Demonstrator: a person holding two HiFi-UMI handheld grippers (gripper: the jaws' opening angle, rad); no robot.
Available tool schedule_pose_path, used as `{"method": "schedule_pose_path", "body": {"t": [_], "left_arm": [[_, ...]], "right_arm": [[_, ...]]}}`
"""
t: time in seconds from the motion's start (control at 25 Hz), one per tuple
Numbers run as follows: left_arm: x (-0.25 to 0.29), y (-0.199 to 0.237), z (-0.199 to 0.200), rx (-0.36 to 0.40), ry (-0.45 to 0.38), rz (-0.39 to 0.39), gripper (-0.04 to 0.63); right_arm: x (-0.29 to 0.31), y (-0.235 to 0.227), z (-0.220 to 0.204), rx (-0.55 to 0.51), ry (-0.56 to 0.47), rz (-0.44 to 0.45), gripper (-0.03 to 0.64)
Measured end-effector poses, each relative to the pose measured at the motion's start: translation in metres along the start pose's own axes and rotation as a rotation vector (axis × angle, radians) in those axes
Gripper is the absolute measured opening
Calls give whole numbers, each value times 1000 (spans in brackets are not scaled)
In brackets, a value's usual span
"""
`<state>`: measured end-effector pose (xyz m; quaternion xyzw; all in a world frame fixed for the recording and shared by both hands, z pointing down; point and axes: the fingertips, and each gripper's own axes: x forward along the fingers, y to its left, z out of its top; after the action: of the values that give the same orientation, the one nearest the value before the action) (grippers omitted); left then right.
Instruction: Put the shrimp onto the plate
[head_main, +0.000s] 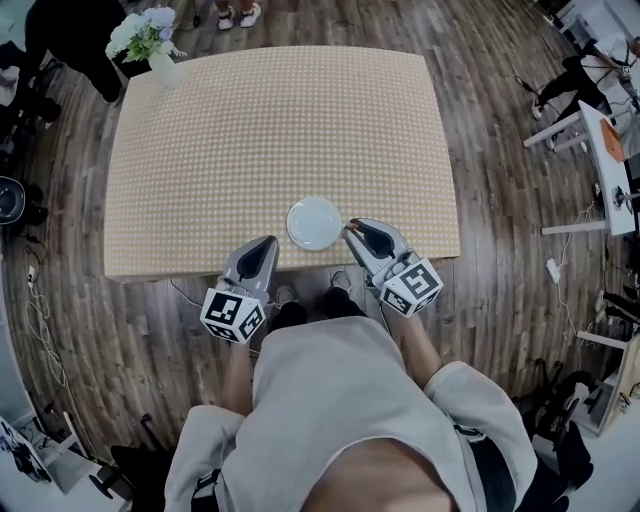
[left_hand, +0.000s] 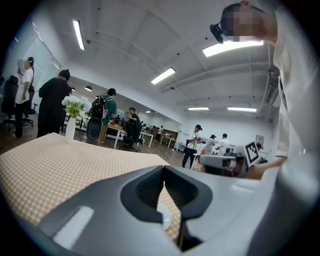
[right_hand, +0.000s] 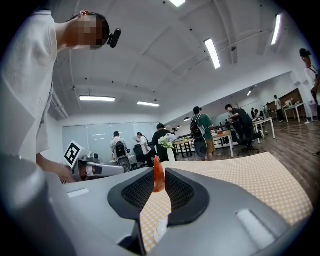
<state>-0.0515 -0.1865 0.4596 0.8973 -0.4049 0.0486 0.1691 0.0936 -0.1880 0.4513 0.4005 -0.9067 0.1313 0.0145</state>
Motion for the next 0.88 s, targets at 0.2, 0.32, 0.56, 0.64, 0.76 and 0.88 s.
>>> {"method": "schedule_pose_path", "body": {"t": [0.2,0.32,0.56,0.64,0.76,0.88], "left_arm": [[0,-3,-15,35,55,-22,11],[1,1,-26,7,67,-42,11],[-1,9,-58,-64,97,-14,11],[-2,15,-69,-68,104,1,11],[-2,23,-82,-75,109,15,11],[2,27,-90,-85,114,21,11]], "right_arm": [[7,1,-14,30,25,3,69],[12,2,-30,55,48,1,69],[7,13,-70,119,133,-12,69],[7,16,-85,138,161,-16,69],[9,17,-105,162,193,-18,69],[10,14,-119,176,213,-10,69]]}}
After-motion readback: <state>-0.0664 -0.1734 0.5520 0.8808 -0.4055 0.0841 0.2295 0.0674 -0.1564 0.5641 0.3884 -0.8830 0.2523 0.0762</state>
